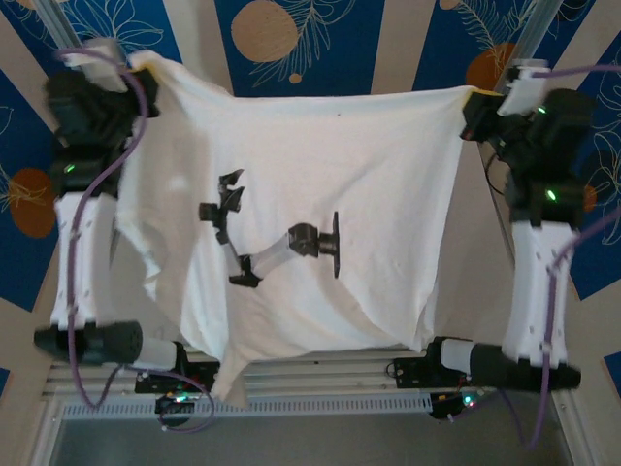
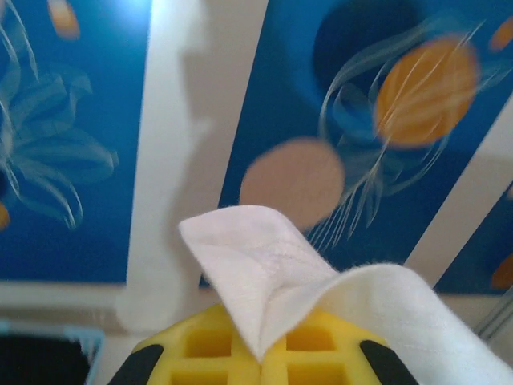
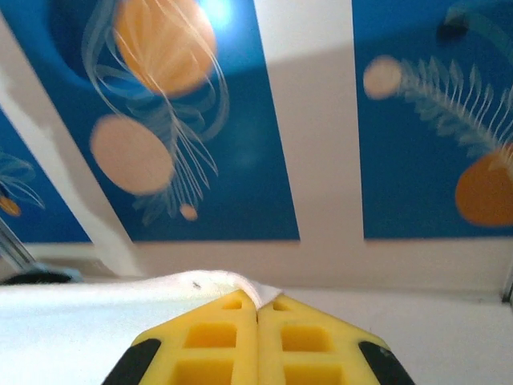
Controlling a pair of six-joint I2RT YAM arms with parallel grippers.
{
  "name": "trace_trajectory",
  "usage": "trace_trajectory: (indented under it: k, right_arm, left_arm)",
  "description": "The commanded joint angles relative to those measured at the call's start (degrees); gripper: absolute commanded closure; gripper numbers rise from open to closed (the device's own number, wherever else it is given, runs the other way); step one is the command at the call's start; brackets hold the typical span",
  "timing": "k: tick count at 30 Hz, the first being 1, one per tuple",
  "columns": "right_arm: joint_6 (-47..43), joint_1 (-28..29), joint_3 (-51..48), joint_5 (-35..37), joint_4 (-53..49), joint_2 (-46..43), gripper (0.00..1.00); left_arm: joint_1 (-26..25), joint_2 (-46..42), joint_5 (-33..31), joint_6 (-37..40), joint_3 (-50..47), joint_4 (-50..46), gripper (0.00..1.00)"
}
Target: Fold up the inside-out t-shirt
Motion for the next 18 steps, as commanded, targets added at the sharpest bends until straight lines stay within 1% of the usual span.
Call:
trace_trajectory:
  k: [1,4,6,8,10,11,12,13,14,15,17,18]
  right_arm:
    - [-2.42,2.17,-4.27,3.98,7.31,7.62,1.00]
    - [-3.30,5.34,-3.78,6.39,10.14,17.85,1.00]
    - [-2.46,6.60,-1.07,7.85,13.00,27.91,0.99]
    - [-0.67,6.57,9.42,8.94,7.25,39.86,0.93]
    - [-0.32,6.81,23.22,11.92,-3.07,51.68,0.86]
    - [-0.57,6.83,27.74,13.05,-6.90,54.96,0.83]
    - [-0.66,6.83,30.90,13.65,-10.51,57.40,0.77]
    - [-0.58,6.91,31.09,14.38,-12.46,57.72,0.73]
    - [-0.46,7.11,29.21,14.59,-12.90,56.71,0.69]
    - [-0.23,7.30,24.81,14.62,-12.46,54.27,0.66]
    - [0.67,8.24,13.72,15.10,-10.59,47.78,0.62]
    - [1.29,8.99,7.45,15.35,-9.67,43.66,0.61]
  left_arm:
    - [-2.39,6.82,-3.41,1.93,-3.76,6.25,1.00]
    - [-3.51,17.01,-4.25,1.32,-4.29,11.05,0.99]
    - [-4.25,27.18,-4.49,1.52,0.22,12.15,0.92]
    - [-4.74,37.70,-4.83,1.40,9.72,8.31,0.83]
    - [-5.04,47.82,-4.55,1.17,24.05,-0.94,0.72]
    - [-5.09,50.79,-4.83,1.07,29.14,-4.63,0.67]
    - [-5.33,52.74,-5.27,1.08,32.79,-7.68,0.59]
    - [-5.55,52.84,-5.69,1.39,33.62,-9.00,0.52]
    - [-5.81,51.89,-6.34,1.52,32.66,-9.36,0.48]
    - [-6.25,49.65,-6.89,1.68,29.72,-9.34,0.44]
    - [-7.30,43.08,-6.71,1.41,19.99,-7.09,0.41]
    - [-8.28,38.14,-6.28,0.86,11.75,-3.48,0.39]
